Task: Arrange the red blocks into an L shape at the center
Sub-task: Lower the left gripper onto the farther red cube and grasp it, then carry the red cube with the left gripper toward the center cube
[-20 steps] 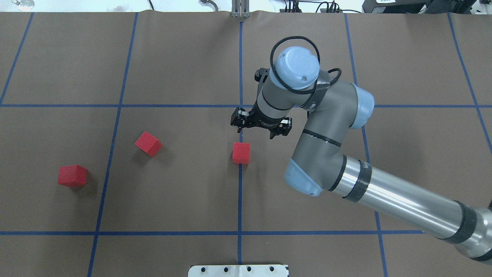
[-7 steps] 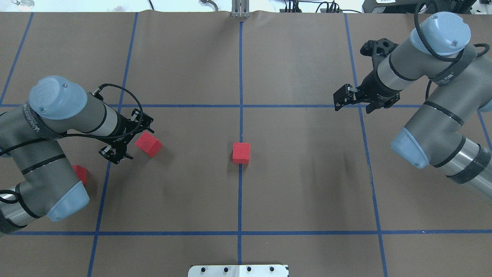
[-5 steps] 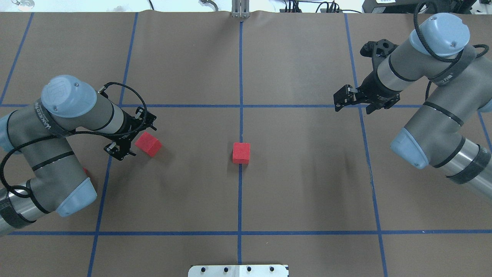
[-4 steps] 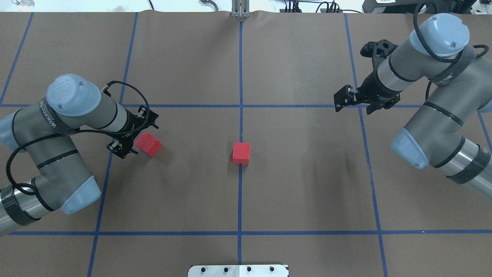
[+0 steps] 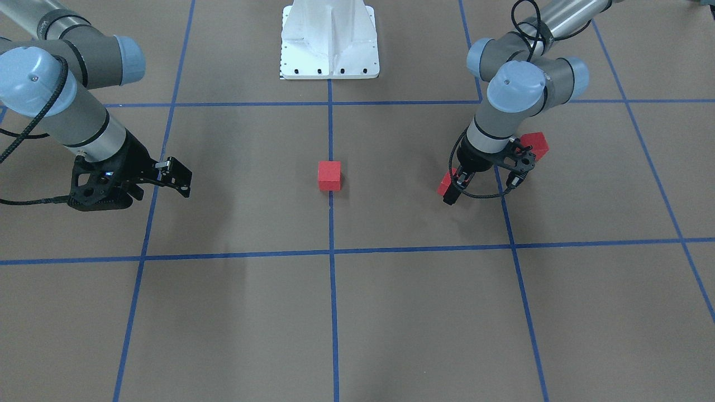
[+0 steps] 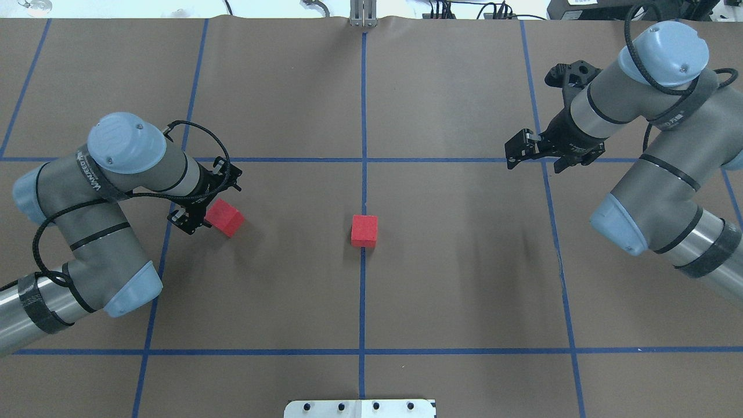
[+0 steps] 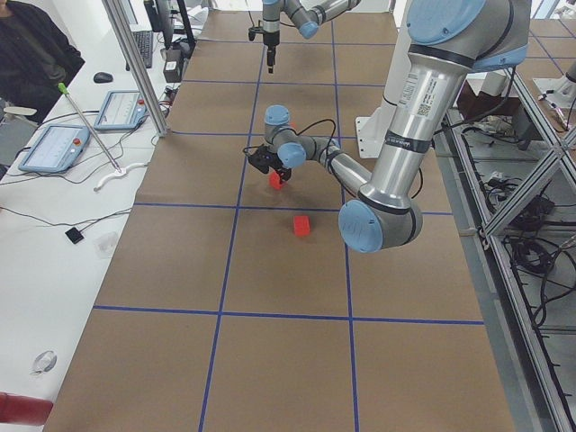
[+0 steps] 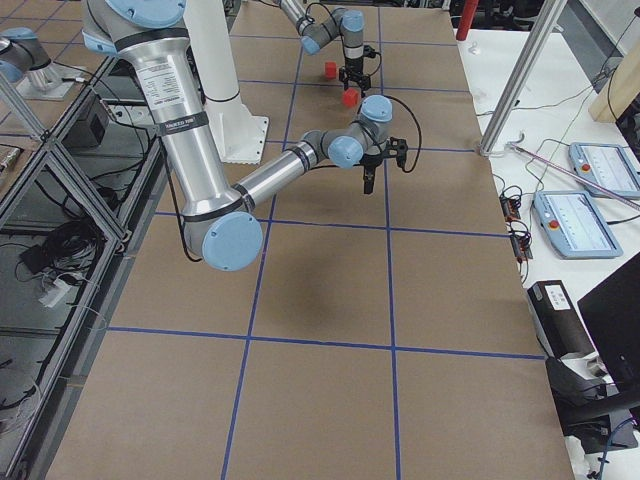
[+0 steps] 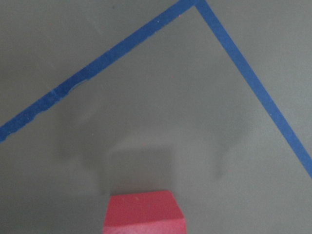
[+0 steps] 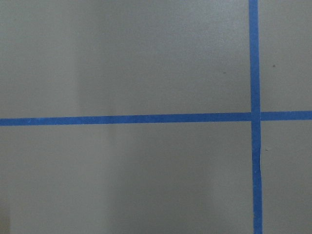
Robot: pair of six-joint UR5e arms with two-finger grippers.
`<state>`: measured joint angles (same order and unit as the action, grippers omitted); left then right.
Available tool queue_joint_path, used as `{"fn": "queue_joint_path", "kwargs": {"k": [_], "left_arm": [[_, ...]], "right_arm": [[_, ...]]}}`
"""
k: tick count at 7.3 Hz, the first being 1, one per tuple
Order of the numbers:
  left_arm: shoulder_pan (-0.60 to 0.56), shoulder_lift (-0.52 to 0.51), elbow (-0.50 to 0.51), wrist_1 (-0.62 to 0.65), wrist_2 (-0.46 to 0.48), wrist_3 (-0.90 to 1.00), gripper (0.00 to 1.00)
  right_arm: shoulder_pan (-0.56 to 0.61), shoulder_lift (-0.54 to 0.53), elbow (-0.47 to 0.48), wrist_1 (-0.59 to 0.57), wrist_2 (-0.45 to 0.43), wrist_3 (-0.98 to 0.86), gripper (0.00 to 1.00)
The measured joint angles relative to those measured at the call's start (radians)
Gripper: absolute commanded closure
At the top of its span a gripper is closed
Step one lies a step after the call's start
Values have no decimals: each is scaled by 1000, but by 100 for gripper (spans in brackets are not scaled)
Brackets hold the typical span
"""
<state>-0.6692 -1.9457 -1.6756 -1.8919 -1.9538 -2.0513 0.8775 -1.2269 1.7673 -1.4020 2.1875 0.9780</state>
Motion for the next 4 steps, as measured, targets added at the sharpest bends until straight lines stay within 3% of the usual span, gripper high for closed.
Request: {"fn": "queue_joint_path", "kwargs": {"k": [1, 2, 4], "left_arm": [[0, 1, 2, 0, 4, -1, 77], [1, 2, 4, 1, 7, -1, 100], [4, -4, 1, 3, 5, 2, 100]], "right_arm": [[0, 1, 0, 0, 0, 1, 1], [0, 1, 1, 0, 0, 3, 1], [0, 1, 6, 0, 0, 9, 1]]}}
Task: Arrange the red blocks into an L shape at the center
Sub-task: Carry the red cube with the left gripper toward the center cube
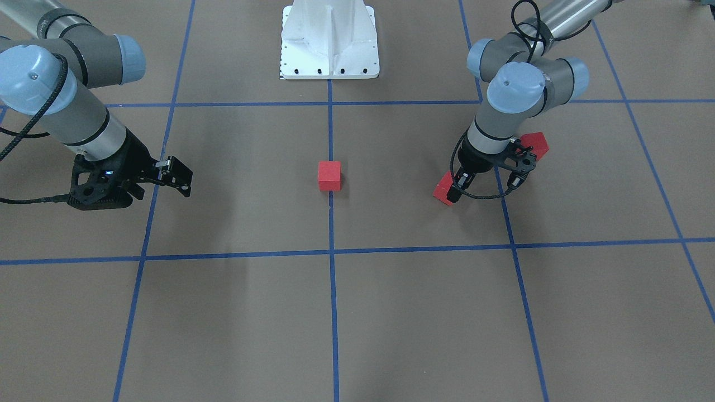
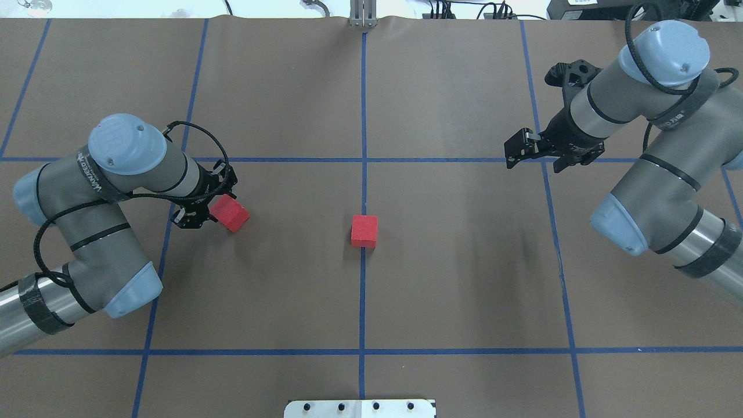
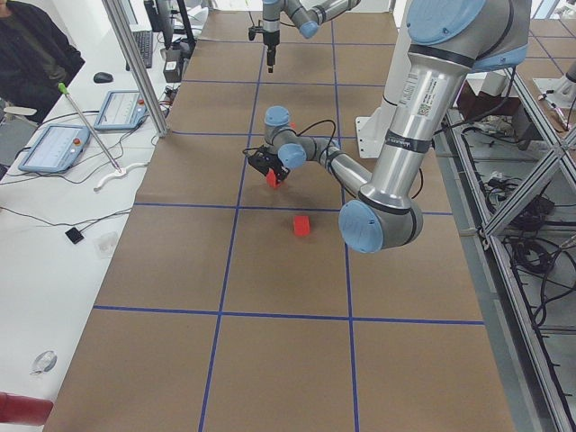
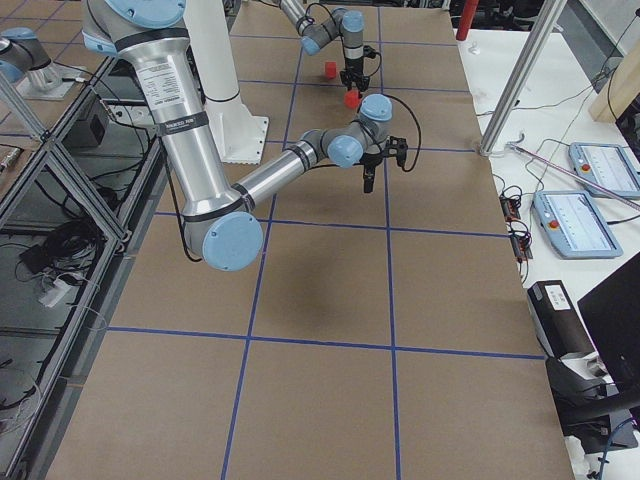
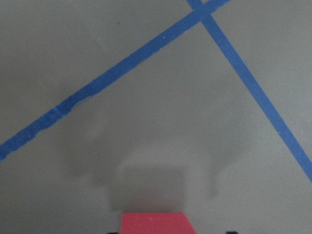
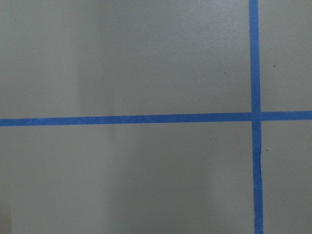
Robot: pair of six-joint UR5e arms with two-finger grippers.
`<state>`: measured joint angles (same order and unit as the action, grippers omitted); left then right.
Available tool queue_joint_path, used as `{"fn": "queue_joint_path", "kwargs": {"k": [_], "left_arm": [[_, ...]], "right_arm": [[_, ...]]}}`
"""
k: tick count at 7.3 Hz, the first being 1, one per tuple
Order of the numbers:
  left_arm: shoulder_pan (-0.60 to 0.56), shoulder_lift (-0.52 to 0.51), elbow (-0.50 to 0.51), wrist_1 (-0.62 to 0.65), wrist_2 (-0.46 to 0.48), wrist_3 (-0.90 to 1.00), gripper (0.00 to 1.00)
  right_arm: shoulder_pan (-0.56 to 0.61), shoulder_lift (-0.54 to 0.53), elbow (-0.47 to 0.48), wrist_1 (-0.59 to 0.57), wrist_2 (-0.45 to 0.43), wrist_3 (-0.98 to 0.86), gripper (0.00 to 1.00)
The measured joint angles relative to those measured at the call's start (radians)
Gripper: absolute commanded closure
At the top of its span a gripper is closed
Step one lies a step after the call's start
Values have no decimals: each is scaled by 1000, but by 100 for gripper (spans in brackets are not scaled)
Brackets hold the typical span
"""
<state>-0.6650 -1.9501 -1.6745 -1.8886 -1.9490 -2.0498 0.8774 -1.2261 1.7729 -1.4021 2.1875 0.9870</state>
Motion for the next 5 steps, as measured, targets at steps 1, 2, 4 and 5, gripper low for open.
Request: {"fn": "queue_joint_path", "kwargs": {"k": [1, 2, 4, 5], "left_arm": [[4, -21, -3, 13, -3, 8, 100], [7, -88, 4, 66, -4, 57, 100], [14, -306, 108, 203, -9, 390, 100], [19, -424, 218, 233, -9, 582, 100]], "right_arm": [[0, 0, 1, 0, 0, 1, 1], [0, 0, 3, 0, 1, 0, 1], [2, 0, 5, 0, 3, -4, 1], [3, -2, 5, 0, 3, -6, 1]]}}
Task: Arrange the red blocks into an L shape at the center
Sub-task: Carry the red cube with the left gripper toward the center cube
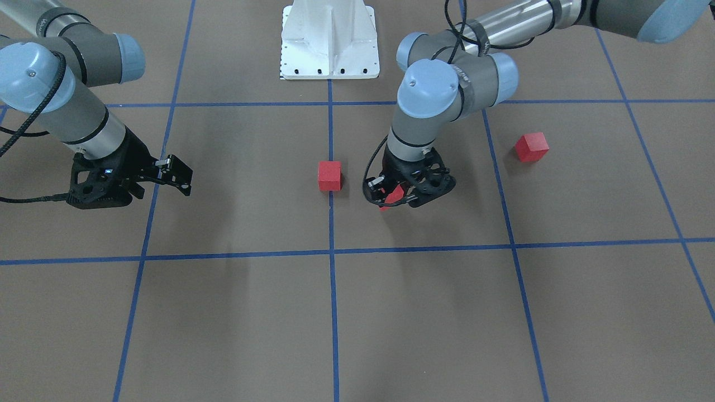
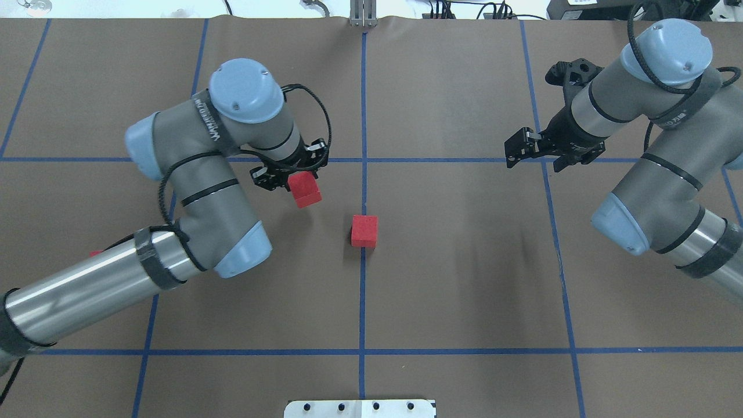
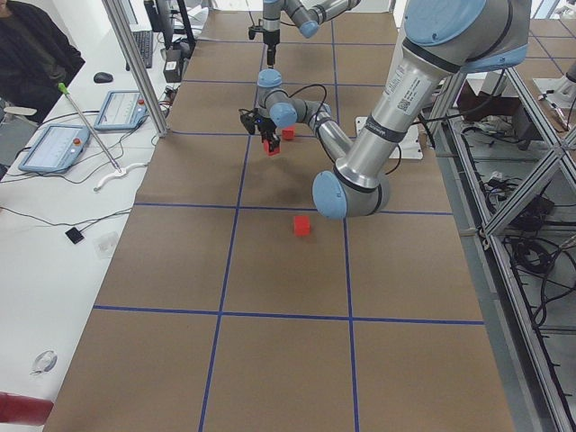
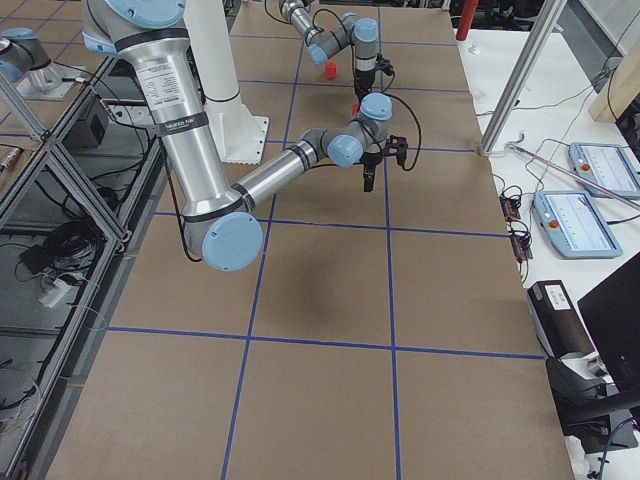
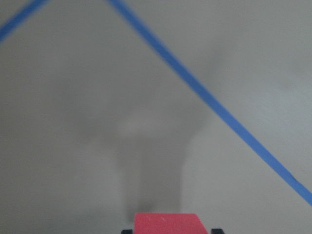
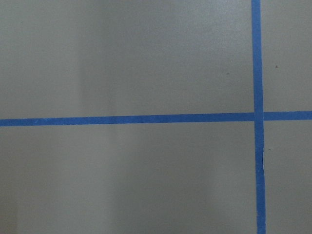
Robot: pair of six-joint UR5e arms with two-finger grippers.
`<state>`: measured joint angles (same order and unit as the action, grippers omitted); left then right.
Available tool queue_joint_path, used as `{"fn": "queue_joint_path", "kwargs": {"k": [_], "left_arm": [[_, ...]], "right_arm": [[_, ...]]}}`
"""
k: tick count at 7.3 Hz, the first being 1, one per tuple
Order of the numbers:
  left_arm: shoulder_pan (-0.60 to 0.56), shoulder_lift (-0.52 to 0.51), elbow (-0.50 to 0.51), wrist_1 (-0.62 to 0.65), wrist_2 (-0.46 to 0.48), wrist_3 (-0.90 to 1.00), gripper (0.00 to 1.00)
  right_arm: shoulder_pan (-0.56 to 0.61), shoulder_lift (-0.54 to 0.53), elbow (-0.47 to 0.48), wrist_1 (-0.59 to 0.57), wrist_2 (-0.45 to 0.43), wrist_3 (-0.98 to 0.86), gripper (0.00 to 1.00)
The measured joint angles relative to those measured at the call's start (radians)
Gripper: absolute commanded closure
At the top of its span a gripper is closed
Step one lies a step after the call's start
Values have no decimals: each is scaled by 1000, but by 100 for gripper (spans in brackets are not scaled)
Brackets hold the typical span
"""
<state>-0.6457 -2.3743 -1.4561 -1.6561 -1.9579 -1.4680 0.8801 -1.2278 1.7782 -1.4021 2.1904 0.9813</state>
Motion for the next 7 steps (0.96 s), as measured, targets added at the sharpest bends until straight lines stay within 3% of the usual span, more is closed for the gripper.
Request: {"fn": "queue_joint_path", "kwargs": {"k": [2, 4, 7], "left_arm": [[13, -195, 221, 14, 0, 215, 100], [41, -244, 275, 15, 1, 345, 100], [67, -248, 287, 14, 4, 384, 100]], "right_arm": [[0, -3, 0, 0, 0, -1, 1], [0, -7, -1, 0, 0, -2, 1], [0, -27, -6, 46, 0, -1, 1]]}}
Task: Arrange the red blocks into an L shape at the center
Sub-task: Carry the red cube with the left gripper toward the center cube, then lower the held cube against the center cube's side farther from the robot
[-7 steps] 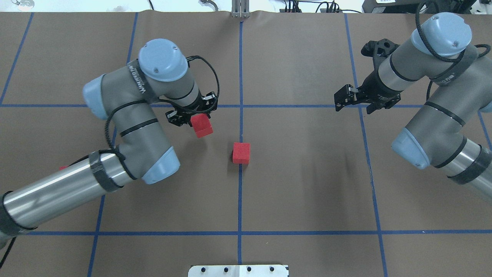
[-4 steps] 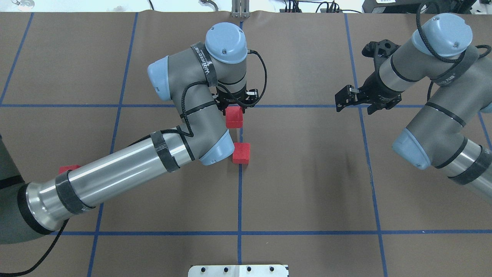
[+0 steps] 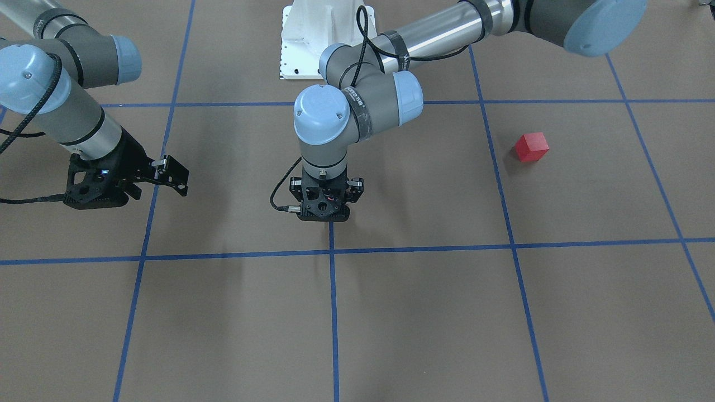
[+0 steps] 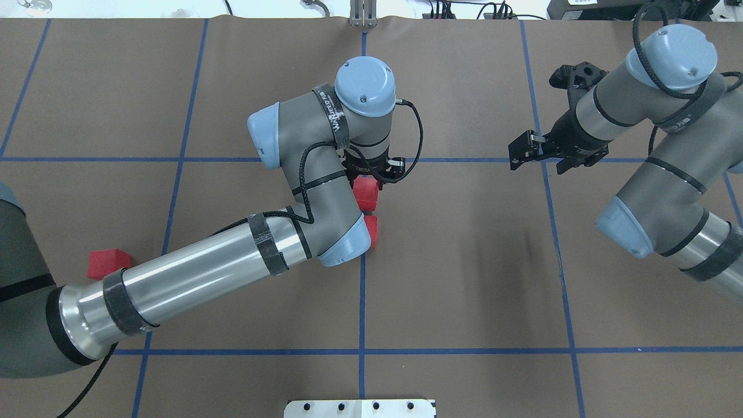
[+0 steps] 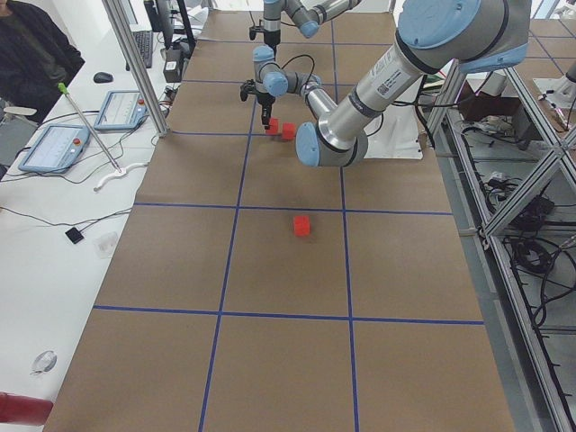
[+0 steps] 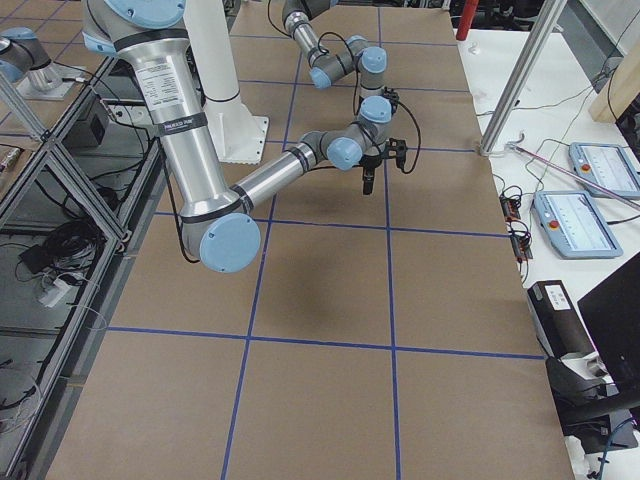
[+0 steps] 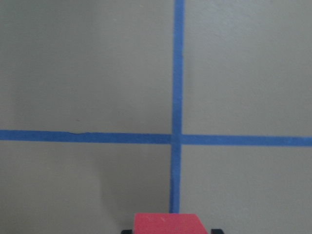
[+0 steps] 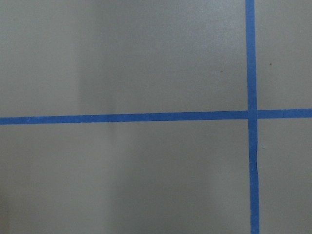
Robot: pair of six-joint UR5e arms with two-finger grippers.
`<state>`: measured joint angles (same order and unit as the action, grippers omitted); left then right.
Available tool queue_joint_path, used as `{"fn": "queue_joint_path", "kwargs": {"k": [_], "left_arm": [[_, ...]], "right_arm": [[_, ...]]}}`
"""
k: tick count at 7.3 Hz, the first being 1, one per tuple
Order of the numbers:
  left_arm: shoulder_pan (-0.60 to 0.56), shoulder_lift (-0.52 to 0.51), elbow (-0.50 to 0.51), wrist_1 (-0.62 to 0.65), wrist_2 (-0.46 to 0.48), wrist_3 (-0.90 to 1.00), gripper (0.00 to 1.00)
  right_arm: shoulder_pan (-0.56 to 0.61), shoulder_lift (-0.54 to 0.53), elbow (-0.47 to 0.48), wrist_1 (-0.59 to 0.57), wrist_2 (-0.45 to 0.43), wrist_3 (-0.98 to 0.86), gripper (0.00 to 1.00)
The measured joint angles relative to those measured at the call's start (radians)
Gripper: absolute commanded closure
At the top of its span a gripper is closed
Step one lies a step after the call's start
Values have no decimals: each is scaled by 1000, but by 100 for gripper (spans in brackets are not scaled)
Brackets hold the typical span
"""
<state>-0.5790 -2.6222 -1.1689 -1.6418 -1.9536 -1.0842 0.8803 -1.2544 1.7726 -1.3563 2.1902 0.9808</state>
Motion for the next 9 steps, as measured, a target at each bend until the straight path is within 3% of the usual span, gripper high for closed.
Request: {"fn": "queue_joint_path", "kwargs": {"k": [9], "left_arm": [[25, 7, 0, 5, -6, -14, 100]], "right_arm": [[-3, -14, -2, 42, 2, 1, 1]]}}
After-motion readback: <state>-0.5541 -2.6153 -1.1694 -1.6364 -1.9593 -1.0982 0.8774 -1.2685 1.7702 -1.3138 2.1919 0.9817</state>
